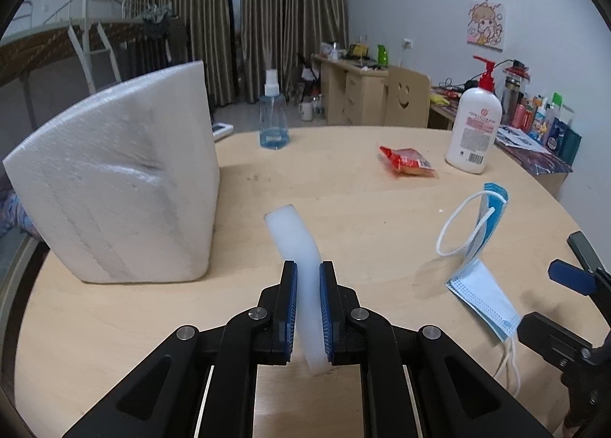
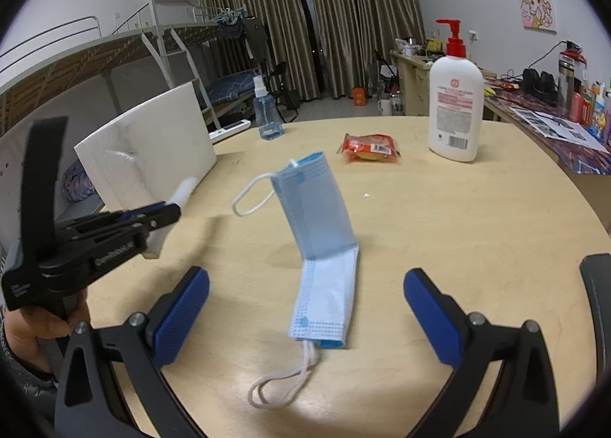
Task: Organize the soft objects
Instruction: 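Lift the foam stick with the left tool while the right tool grasps the blue mask, then carry the foam stick and blue mask with both tools over the white foam box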
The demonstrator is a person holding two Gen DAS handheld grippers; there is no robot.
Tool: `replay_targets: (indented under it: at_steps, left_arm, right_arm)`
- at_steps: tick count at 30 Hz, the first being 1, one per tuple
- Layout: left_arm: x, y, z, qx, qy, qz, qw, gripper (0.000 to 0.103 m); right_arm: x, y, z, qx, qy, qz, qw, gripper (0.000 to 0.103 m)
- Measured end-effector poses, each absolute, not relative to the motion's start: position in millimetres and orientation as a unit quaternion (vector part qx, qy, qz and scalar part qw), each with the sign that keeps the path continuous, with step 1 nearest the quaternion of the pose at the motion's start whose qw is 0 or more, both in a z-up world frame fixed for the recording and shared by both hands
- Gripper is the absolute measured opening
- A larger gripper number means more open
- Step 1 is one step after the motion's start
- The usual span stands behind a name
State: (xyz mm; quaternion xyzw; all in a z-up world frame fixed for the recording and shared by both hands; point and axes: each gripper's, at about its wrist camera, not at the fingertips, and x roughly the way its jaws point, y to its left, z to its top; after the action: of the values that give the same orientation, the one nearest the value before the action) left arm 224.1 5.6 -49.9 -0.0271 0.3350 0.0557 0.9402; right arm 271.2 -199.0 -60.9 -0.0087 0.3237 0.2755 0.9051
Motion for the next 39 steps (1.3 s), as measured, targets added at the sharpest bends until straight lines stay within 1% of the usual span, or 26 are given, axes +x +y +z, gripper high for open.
replay_targets:
  at_steps: [7, 13, 15, 17, 20, 22, 23, 24, 26, 32, 34, 35, 36, 37, 38, 39]
  left_arm:
    - [212, 6, -46, -0.033, 0.315, 0.038, 0.948, 0.012]
    - [206, 1, -51, -0.045, 0.316, 0.014, 0.948, 0.012]
    - [207, 2, -52, -0.047, 0.318, 0.013, 0.947, 0.012]
    - [207, 2, -52, -0.048, 0.319, 0.013, 0.946, 0.012]
    - [207, 3, -53, -0.048, 0.32, 0.013, 0.946, 0.012]
    - [207, 3, -53, -0.048, 0.319, 0.012, 0.946, 0.012]
    - [207, 3, -53, -0.048, 0.319, 0.013, 0.946, 0.012]
    - [208, 3, -53, -0.048, 0.32, 0.013, 0.946, 0.012]
    - [207, 3, -54, -0.049, 0.32, 0.012, 0.946, 0.012]
    - [204, 5, -54, -0.048, 0.32, 0.01, 0.946, 0.012]
    - [203, 6, -53, -0.049, 0.32, 0.011, 0.946, 0.012]
    - [203, 7, -53, -0.05, 0.32, 0.01, 0.946, 0.012]
    - [202, 7, -53, -0.049, 0.319, 0.01, 0.946, 0.012]
    - [201, 7, -52, -0.048, 0.317, 0.011, 0.947, 0.012]
    - [201, 6, -52, -0.047, 0.317, 0.011, 0.947, 0.012]
    - [200, 6, -51, -0.046, 0.318, 0.009, 0.947, 0.012]
  right_arm:
    - [273, -193, -66, -0.02, 0.337, 0.252, 0.907, 0.103]
    - [277, -182, -74, -0.059, 0.353, 0.235, 0.904, 0.103]
    - [279, -181, -77, -0.061, 0.359, 0.231, 0.902, 0.094]
    - [281, -180, -81, -0.065, 0.369, 0.231, 0.898, 0.089]
    - [283, -179, -85, -0.071, 0.379, 0.227, 0.894, 0.086]
    - [283, -177, -87, -0.074, 0.383, 0.227, 0.892, 0.079]
    - [282, -176, -89, -0.078, 0.385, 0.227, 0.891, 0.074]
    - [283, -175, -90, -0.079, 0.387, 0.227, 0.89, 0.066]
    - [283, -174, -93, -0.082, 0.394, 0.226, 0.887, 0.056]
    - [284, -171, -96, -0.09, 0.399, 0.22, 0.886, 0.051]
    - [284, -171, -96, -0.091, 0.4, 0.214, 0.886, 0.044]
    - [284, -172, -96, -0.094, 0.399, 0.212, 0.887, 0.038]
    - [284, -172, -96, -0.093, 0.399, 0.212, 0.887, 0.035]
    - [284, -173, -96, -0.089, 0.4, 0.214, 0.887, 0.033]
    - [284, -174, -96, -0.085, 0.4, 0.217, 0.886, 0.029]
    - [284, -174, -96, -0.084, 0.401, 0.218, 0.886, 0.028]
